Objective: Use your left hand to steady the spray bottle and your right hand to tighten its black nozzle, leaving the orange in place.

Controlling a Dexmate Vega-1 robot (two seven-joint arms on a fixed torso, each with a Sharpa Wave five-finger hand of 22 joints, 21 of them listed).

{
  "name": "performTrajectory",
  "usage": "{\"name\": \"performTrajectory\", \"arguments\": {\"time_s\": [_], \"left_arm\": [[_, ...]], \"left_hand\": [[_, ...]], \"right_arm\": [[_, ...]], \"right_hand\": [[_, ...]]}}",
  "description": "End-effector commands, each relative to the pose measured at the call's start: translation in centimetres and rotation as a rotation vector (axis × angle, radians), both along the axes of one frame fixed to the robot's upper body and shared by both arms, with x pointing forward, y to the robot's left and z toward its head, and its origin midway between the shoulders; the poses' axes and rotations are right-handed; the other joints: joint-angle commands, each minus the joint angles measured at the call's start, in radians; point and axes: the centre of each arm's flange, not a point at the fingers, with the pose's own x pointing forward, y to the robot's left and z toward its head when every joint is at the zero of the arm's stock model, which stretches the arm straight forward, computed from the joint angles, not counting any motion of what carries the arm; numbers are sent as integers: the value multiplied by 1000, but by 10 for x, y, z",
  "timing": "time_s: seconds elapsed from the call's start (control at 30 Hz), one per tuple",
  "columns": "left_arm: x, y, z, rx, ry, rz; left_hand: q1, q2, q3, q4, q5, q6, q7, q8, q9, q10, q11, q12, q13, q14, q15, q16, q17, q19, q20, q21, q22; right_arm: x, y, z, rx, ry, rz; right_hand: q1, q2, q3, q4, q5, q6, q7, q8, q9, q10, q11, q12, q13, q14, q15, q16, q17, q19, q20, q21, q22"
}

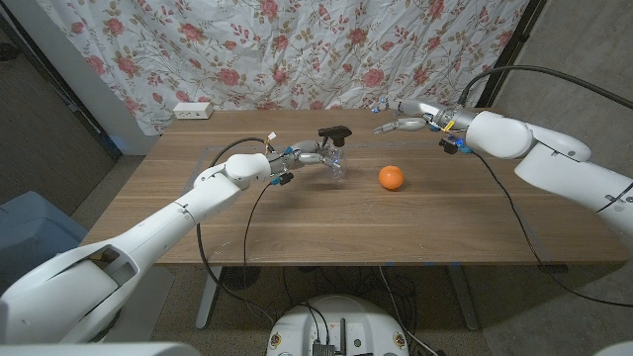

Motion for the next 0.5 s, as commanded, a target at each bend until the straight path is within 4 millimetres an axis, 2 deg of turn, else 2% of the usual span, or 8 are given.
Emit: {"name": "performTrajectory", "arguments": {"time_s": [0.03, 0.5], "left_arm": [[-2, -4, -1, 3, -5, 10], [1, -8, -1, 21, -3, 2]], "left_hand": [[7, 19, -10, 2, 6, 19, 5, 9, 5, 27, -22, 8, 5, 11, -115, 7, 2, 13, -45, -1, 2], [13, 28, -21, 1, 7, 31, 6, 20, 2, 39, -22, 11, 14, 14, -116, 12, 3, 16, -46, -1, 2]], "right_arm": [[-3, 23, 1, -77, 0, -13], [-5, 45, -2, -127, -48, -35]], "right_hand": [[-15, -24, -6, 13, 0, 23, 5, 10, 4, -7, 1, 10, 4, -1, 12, 9, 1, -1, 11, 4, 1], [-23, -29, -10, 21, -3, 70, 14, 27, 11, 12, 1, 21, 4, 17, 8, 21, 0, 3, 12, 8, 1]]}}
